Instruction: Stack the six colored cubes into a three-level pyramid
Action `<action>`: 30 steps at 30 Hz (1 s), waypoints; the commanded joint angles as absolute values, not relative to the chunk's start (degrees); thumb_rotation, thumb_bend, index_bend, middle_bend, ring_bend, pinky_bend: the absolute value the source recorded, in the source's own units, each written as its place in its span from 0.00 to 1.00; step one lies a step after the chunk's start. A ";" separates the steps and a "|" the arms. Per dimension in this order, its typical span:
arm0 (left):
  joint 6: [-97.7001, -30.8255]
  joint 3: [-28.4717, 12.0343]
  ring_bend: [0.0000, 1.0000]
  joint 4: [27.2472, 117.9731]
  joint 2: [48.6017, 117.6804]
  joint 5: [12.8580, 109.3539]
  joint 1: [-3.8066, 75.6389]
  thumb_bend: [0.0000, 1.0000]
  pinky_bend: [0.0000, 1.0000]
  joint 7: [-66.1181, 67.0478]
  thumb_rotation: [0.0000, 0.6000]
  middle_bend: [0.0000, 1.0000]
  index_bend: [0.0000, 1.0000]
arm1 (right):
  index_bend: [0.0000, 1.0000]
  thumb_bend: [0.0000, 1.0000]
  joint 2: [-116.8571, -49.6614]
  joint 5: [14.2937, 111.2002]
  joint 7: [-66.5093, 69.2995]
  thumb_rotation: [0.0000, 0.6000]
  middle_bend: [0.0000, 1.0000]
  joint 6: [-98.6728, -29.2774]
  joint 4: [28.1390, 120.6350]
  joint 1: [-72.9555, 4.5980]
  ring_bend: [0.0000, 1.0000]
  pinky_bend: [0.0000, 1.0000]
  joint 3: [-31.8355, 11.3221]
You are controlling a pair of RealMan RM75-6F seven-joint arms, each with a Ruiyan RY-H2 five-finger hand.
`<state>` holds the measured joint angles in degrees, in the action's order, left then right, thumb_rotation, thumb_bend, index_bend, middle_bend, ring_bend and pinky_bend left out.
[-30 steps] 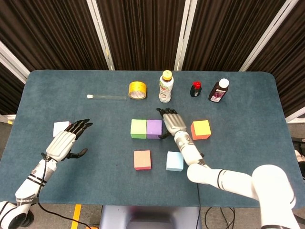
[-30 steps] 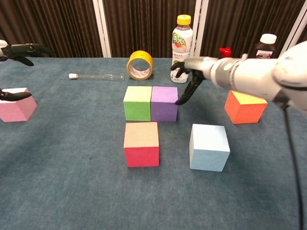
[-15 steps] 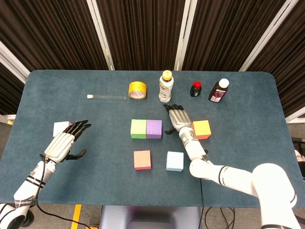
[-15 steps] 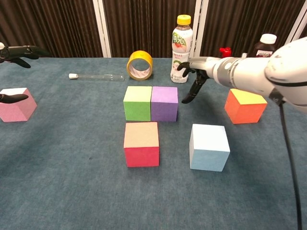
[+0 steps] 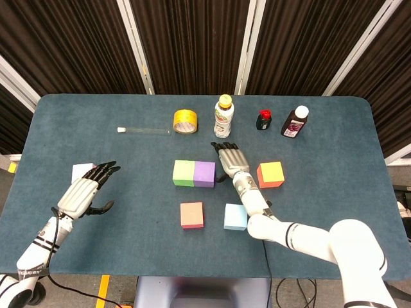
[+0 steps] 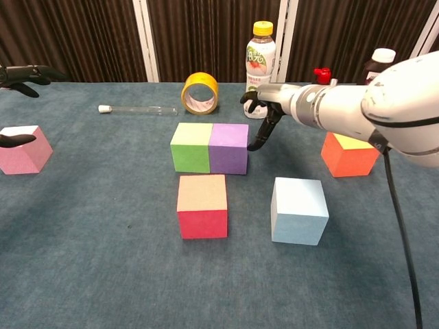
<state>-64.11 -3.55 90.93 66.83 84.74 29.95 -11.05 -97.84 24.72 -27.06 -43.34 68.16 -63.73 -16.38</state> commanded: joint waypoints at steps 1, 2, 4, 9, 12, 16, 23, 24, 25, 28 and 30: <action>-64.29 -3.64 0.03 90.94 66.82 84.68 29.86 0.35 0.14 -10.70 1.00 0.00 0.07 | 0.11 0.27 -94.92 26.43 -26.90 1.00 0.21 -46.18 72.93 -61.82 0.14 0.17 -15.54; -64.46 -3.66 0.03 91.03 66.80 84.71 29.78 0.35 0.14 -10.56 1.00 0.00 0.07 | 0.11 0.27 -93.80 27.05 -26.88 1.00 0.21 -47.22 74.66 -61.12 0.14 0.17 -15.24; -64.86 -3.69 0.03 91.38 66.66 84.78 29.56 0.35 0.14 -10.38 1.00 0.00 0.07 | 0.11 0.27 -90.63 29.01 -26.57 1.00 0.21 -50.09 79.24 -59.07 0.14 0.17 -14.53; -66.01 -3.74 0.03 92.33 66.08 84.78 28.80 0.34 0.14 -9.64 1.00 0.00 0.07 | 0.18 0.27 -80.87 35.07 -24.31 1.00 0.21 -56.47 90.15 -52.54 0.14 0.17 -12.34; -66.86 -3.77 0.03 93.31 65.50 84.67 28.18 0.34 0.14 -9.06 1.00 0.00 0.07 | 0.24 0.27 -75.94 37.93 -22.67 1.00 0.21 -58.05 93.93 -48.79 0.14 0.17 -10.30; -67.76 -3.82 0.03 95.02 64.65 84.20 27.32 0.35 0.14 -8.59 1.00 0.00 0.07 | 0.27 0.27 -71.70 40.84 -19.61 1.00 0.21 -57.93 94.92 -44.85 0.14 0.17 -8.14; -69.02 -3.98 0.03 97.98 63.33 82.60 25.69 0.35 0.14 -7.82 1.00 0.00 0.07 | 0.29 0.27 -72.19 43.07 -13.77 1.00 0.21 -50.68 87.50 -42.40 0.14 0.17 -6.38; -69.65 -4.09 0.03 98.27 63.35 82.53 25.33 0.34 0.14 -7.55 1.00 0.00 0.07 | 0.29 0.27 -73.01 43.40 -13.00 1.00 0.21 -49.59 85.84 -42.30 0.14 0.17 -6.31; -70.39 -4.27 0.03 98.33 63.49 82.55 25.01 0.34 0.14 -7.35 1.00 0.00 0.08 | 0.29 0.27 -73.72 43.72 -12.41 1.00 0.21 -48.93 84.57 -42.22 0.14 0.17 -6.33; -73.58 -4.85 0.03 97.68 64.51 82.88 23.77 0.34 0.14 -5.28 1.00 0.00 0.10 | 0.29 0.27 -76.05 44.88 -10.59 1.00 0.21 -46.91 80.60 -42.20 0.14 0.17 -6.62; -75.36 -5.07 0.03 97.24 65.11 82.86 22.94 0.34 0.14 -3.32 1.00 0.01 0.11 | 0.29 0.27 -77.54 45.74 -9.71 1.00 0.21 -45.62 78.33 -42.38 0.14 0.17 -6.83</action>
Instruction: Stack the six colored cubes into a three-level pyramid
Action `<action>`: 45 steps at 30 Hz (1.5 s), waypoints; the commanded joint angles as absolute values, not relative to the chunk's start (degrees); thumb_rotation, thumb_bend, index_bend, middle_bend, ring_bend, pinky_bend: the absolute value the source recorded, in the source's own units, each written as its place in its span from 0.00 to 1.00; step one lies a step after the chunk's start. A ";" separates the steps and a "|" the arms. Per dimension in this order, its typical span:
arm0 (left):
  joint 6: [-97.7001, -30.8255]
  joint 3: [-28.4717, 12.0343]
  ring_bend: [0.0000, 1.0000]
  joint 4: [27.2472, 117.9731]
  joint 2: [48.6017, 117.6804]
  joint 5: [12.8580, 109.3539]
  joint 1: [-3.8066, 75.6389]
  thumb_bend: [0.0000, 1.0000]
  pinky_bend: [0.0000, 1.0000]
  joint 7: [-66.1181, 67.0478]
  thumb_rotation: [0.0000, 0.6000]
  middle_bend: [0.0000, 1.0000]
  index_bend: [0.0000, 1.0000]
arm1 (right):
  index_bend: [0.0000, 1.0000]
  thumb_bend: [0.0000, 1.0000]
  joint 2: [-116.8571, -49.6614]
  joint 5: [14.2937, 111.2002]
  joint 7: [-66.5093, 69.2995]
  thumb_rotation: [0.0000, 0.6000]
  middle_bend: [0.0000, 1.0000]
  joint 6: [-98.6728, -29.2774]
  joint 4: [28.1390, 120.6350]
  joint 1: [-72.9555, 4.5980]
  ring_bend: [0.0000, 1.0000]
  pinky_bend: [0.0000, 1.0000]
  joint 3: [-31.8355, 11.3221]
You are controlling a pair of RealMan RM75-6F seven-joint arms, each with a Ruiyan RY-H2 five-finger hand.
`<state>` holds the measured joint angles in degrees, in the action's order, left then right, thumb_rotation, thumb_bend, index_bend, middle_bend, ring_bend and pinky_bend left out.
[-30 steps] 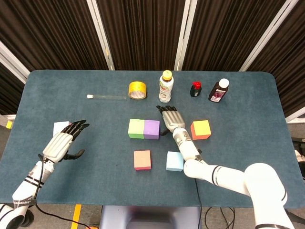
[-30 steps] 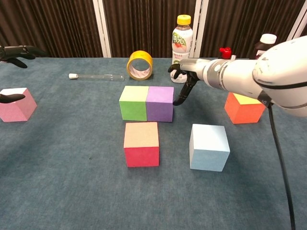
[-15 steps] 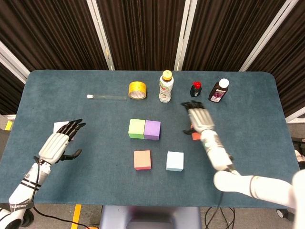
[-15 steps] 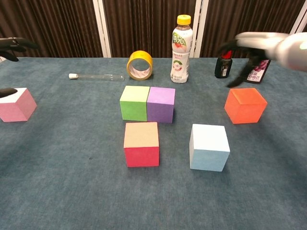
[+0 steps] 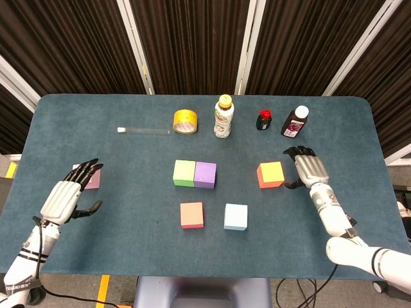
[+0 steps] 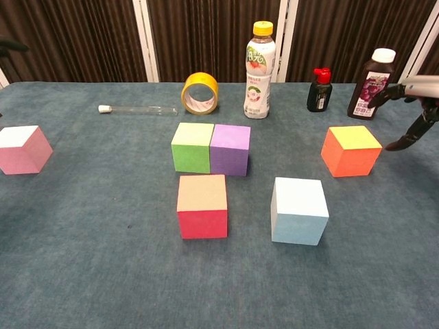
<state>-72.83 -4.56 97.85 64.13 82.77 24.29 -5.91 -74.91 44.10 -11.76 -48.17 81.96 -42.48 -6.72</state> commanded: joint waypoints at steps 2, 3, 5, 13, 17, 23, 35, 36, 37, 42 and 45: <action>-76.21 -5.09 0.03 97.22 65.33 82.65 22.35 0.34 0.14 -2.00 1.00 0.01 0.11 | 0.30 0.27 -78.79 46.23 -9.37 1.00 0.21 -44.64 76.47 -42.63 0.14 0.17 -6.93; -76.32 -5.01 0.03 97.50 65.22 82.44 22.06 0.34 0.13 -1.46 1.00 0.01 0.11 | 0.30 0.27 -79.65 46.39 -9.33 1.00 0.21 -44.06 75.23 -42.82 0.14 0.17 -6.97; -76.14 -4.78 0.03 98.10 64.88 82.21 21.74 0.34 0.13 -0.99 1.00 0.01 0.11 | 0.30 0.27 -80.88 46.45 -9.11 1.00 0.21 -43.34 73.59 -43.07 0.14 0.17 -7.21; -72.91 -4.18 0.03 98.43 63.75 81.32 22.08 0.34 0.13 0.29 1.00 0.01 0.11 | 0.42 0.28 -84.96 46.20 -8.43 1.00 0.21 -41.52 68.24 -44.05 0.14 0.17 -8.89; -71.75 -3.99 0.03 98.13 63.48 81.19 22.23 0.34 0.13 0.03 1.00 0.00 0.11 | 0.50 0.29 -85.64 46.52 -8.16 1.00 0.21 -41.62 68.03 -44.07 0.14 0.17 -9.56; -71.41 -3.65 0.03 97.15 63.59 81.61 21.84 0.34 0.13 -1.19 1.00 0.00 0.11 | 0.56 0.30 -83.41 46.37 -7.58 1.00 0.21 -42.36 73.78 -43.29 0.14 0.17 -10.60; -70.18 -3.20 0.03 95.90 63.34 83.55 22.15 0.34 0.13 -3.89 1.00 0.00 0.11 | 0.55 0.30 -86.41 31.50 -18.68 1.00 0.21 -49.13 82.82 -49.07 0.14 0.17 -13.25; -70.04 -3.16 0.03 95.68 63.37 83.59 22.16 0.34 0.13 -4.10 1.00 0.00 0.11 | 0.55 0.30 -87.17 30.28 -20.15 1.00 0.21 -49.98 82.91 -49.94 0.14 0.17 -13.44; -69.93 -3.12 0.03 95.53 63.39 83.63 22.17 0.34 0.13 -4.23 1.00 0.00 0.11 | 0.54 0.30 -87.69 29.28 -21.23 1.00 0.21 -50.43 82.90 -50.60 0.14 0.17 -13.58; -69.90 -2.95 0.03 94.62 63.51 84.02 22.00 0.34 0.13 -5.41 1.00 0.00 0.11 | 0.52 0.30 -90.35 23.56 -26.34 1.00 0.21 -52.09 81.74 -54.08 0.14 0.17 -14.65; -69.83 -2.78 0.03 93.88 63.59 84.30 21.86 0.34 0.13 -6.58 1.00 0.00 0.10 | 0.52 0.30 -91.85 21.35 -28.22 1.00 0.21 -52.44 80.45 -55.37 0.14 0.17 -14.87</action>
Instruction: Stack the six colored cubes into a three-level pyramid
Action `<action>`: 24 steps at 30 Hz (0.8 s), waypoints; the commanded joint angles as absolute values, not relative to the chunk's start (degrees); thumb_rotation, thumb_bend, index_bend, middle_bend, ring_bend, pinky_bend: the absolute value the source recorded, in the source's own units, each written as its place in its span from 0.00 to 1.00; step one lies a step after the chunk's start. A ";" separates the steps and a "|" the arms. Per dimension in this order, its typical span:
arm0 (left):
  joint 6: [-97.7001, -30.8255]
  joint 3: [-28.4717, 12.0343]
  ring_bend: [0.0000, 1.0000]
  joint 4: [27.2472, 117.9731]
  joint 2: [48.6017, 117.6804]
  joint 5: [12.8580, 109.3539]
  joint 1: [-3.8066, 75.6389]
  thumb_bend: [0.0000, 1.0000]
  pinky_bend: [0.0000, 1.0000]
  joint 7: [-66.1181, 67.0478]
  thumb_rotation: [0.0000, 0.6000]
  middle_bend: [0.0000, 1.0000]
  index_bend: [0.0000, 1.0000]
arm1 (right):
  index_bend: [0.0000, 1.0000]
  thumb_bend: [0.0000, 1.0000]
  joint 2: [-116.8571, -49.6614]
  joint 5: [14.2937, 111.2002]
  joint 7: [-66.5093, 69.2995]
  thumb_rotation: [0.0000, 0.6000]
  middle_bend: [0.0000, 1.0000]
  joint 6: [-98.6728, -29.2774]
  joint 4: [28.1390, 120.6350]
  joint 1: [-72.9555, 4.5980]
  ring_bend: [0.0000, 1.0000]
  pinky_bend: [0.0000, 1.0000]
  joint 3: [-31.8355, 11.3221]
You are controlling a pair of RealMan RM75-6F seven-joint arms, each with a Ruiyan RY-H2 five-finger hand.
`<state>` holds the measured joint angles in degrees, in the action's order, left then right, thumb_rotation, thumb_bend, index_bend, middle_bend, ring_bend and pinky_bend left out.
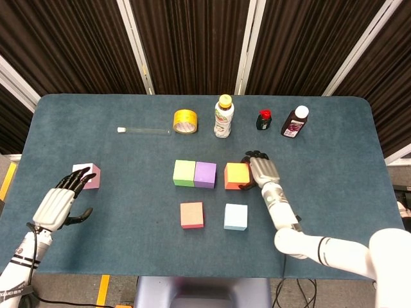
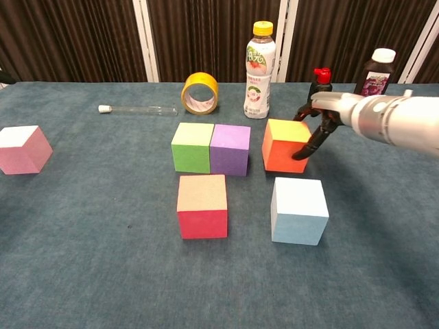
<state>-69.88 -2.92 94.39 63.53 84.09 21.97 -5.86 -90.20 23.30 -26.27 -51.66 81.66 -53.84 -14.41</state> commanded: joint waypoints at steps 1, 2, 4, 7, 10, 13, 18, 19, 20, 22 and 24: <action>-69.79 -2.73 0.03 93.65 63.61 84.36 21.84 0.34 0.13 -6.90 1.00 0.00 0.10 | 0.52 0.30 -92.33 20.99 -28.80 1.00 0.21 -52.65 80.05 -55.70 0.14 0.17 -14.81; -69.83 -2.71 0.03 93.41 63.65 84.44 21.79 0.34 0.13 -7.19 1.00 0.00 0.10 | 0.51 0.30 -92.83 20.75 -29.25 1.00 0.21 -52.89 79.68 -55.97 0.14 0.17 -14.79; -69.95 -2.66 0.03 92.77 63.87 84.61 21.68 0.34 0.13 -7.82 1.00 0.00 0.10 | 0.50 0.30 -93.94 20.30 -29.99 1.00 0.21 -53.29 78.88 -56.49 0.14 0.17 -14.89; -69.87 -2.58 0.03 91.92 64.14 84.77 21.62 0.34 0.13 -8.67 1.00 0.00 0.10 | 0.49 0.30 -95.32 19.90 -30.66 1.00 0.21 -53.71 77.63 -57.09 0.14 0.17 -15.29; -69.75 -2.50 0.03 91.24 64.33 84.91 21.60 0.34 0.13 -9.40 1.00 0.00 0.10 | 0.48 0.30 -96.42 19.58 -31.36 1.00 0.21 -54.24 76.44 -57.56 0.14 0.17 -15.72; -69.67 -2.47 0.03 90.77 64.45 85.05 21.60 0.34 0.13 -10.08 1.00 0.00 0.10 | 0.47 0.30 -97.16 19.15 -31.81 1.00 0.21 -54.13 75.57 -57.87 0.14 0.17 -16.22; -69.41 -2.41 0.03 90.30 64.56 85.13 21.63 0.34 0.13 -10.66 1.00 0.00 0.10 | 0.45 0.30 -98.16 18.86 -32.57 1.00 0.21 -53.87 74.78 -58.20 0.14 0.17 -16.63; -69.38 -2.41 0.03 90.25 64.56 85.15 21.64 0.34 0.13 -10.72 1.00 0.00 0.10 | 0.45 0.30 -98.30 18.86 -32.66 1.00 0.21 -53.89 74.72 -58.22 0.14 0.17 -16.70; -69.37 -2.40 0.03 90.19 64.58 85.18 21.64 0.34 0.13 -10.75 1.00 0.00 0.10 | 0.45 0.30 -98.41 18.88 -32.74 1.00 0.21 -53.91 74.68 -58.23 0.14 0.17 -16.75; -69.43 -2.37 0.03 90.08 64.62 85.33 21.62 0.34 0.13 -10.86 1.00 0.00 0.10 | 0.45 0.30 -98.58 18.98 -32.95 1.00 0.21 -54.00 74.66 -58.19 0.14 0.17 -16.80; -69.47 -2.33 0.03 89.89 64.70 85.45 21.59 0.34 0.13 -10.98 1.00 0.00 0.10 | 0.45 0.30 -98.72 19.10 -33.08 1.00 0.21 -54.21 74.53 -58.04 0.14 0.17 -16.83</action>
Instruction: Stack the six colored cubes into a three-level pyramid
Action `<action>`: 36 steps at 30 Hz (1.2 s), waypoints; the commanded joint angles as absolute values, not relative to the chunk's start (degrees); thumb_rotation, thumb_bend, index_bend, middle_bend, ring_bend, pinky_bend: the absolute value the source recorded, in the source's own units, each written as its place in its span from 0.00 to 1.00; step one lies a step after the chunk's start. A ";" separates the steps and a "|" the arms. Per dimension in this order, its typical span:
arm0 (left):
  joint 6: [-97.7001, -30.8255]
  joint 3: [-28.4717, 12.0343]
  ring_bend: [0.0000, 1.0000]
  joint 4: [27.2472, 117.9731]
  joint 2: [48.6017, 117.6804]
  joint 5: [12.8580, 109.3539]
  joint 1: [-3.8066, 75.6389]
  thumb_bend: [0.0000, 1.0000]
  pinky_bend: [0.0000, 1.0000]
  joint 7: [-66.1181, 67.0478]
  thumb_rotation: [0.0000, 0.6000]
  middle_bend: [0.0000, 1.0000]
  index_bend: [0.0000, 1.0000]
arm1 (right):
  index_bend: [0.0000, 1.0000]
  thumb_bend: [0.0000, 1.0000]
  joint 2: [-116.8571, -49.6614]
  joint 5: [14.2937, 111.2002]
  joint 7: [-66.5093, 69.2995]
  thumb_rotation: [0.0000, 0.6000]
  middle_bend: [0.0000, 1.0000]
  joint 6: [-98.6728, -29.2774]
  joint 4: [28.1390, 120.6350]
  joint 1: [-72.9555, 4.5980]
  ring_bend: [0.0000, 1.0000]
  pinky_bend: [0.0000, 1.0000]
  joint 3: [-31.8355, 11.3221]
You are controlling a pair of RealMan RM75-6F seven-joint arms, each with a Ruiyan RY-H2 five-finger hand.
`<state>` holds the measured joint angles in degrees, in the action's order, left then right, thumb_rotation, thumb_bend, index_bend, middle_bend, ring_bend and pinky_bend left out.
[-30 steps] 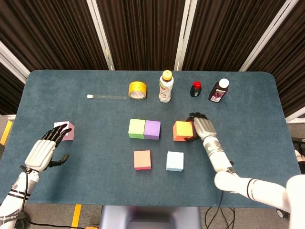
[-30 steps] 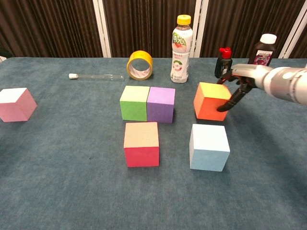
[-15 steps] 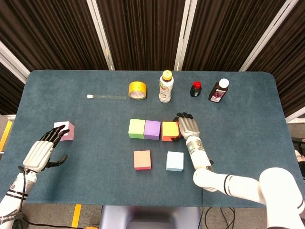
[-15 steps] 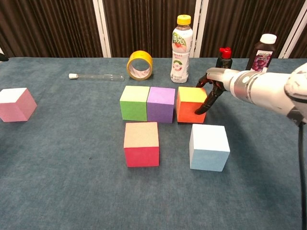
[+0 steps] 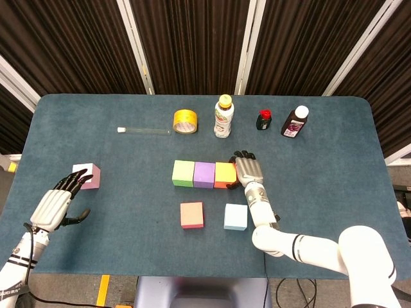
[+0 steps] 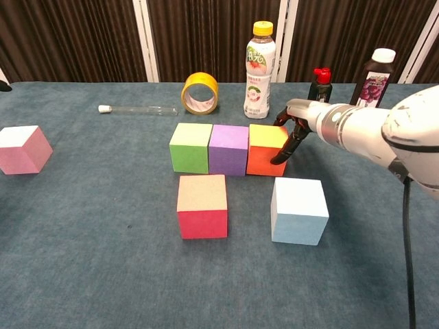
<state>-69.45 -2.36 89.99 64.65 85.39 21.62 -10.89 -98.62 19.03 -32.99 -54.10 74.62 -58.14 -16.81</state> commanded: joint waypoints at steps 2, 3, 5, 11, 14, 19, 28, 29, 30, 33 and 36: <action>-69.42 -2.31 0.03 89.75 64.78 85.43 21.59 0.34 0.13 -11.12 1.00 0.00 0.10 | 0.45 0.30 -98.77 19.02 -33.26 1.00 0.21 -54.25 74.46 -57.97 0.14 0.17 -16.92; -69.39 -2.32 0.03 89.68 64.81 85.44 21.59 0.34 0.13 -11.18 1.00 0.00 0.10 | 0.45 0.30 -98.71 18.94 -33.38 1.00 0.21 -54.25 74.55 -57.96 0.14 0.17 -17.06; -69.42 -2.30 0.03 89.63 64.85 85.50 21.58 0.34 0.13 -11.30 1.00 0.00 0.10 | 0.45 0.30 -98.61 18.97 -33.50 1.00 0.21 -54.39 74.70 -57.89 0.14 0.17 -17.19; -69.43 -2.31 0.03 89.50 64.91 85.64 21.61 0.34 0.13 -11.45 1.00 0.00 0.10 | 0.45 0.30 -98.24 19.00 -33.90 1.00 0.21 -54.71 75.23 -57.67 0.14 0.17 -17.32; -69.43 -2.34 0.03 89.38 65.03 85.79 21.68 0.34 0.13 -11.74 1.00 0.00 0.10 | 0.44 0.30 -98.13 18.64 -34.59 1.00 0.21 -54.99 75.85 -57.75 0.14 0.17 -17.44; -69.29 -2.21 0.03 89.02 65.13 85.81 21.65 0.34 0.13 -12.05 1.00 0.00 0.10 | 0.44 0.30 -97.91 18.32 -35.56 1.00 0.21 -55.93 76.67 -57.73 0.14 0.17 -17.57; -69.03 -2.10 0.03 88.58 65.37 85.96 21.74 0.34 0.13 -12.60 1.00 0.00 0.09 | 0.44 0.30 -98.61 17.63 -36.62 1.00 0.21 -55.67 76.08 -57.93 0.14 0.17 -17.75; -68.94 -2.07 0.03 88.55 65.37 85.94 21.76 0.34 0.13 -12.62 1.00 0.00 0.09 | 0.43 0.30 -98.75 17.61 -36.67 1.00 0.21 -55.64 75.93 -57.97 0.14 0.17 -17.80; -68.85 -2.04 0.03 88.50 65.36 85.95 21.79 0.34 0.13 -12.67 1.00 0.00 0.09 | 0.43 0.30 -98.92 17.56 -36.78 1.00 0.21 -55.60 75.77 -58.03 0.14 0.17 -17.83; -68.87 -2.08 0.03 88.36 65.41 85.91 21.78 0.34 0.13 -12.87 1.00 0.00 0.09 | 0.43 0.30 -99.23 17.45 -36.97 1.00 0.21 -55.51 75.47 -58.15 0.14 0.17 -18.01; -68.87 -2.11 0.03 88.19 65.45 85.90 21.79 0.34 0.13 -13.11 1.00 0.00 0.09 | 0.43 0.30 -99.42 17.40 -37.09 1.00 0.21 -55.49 75.27 -58.28 0.14 0.17 -18.30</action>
<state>-68.87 -2.11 88.21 65.44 85.90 21.79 -13.09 -99.39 17.41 -37.07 -55.50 75.29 -58.26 -18.27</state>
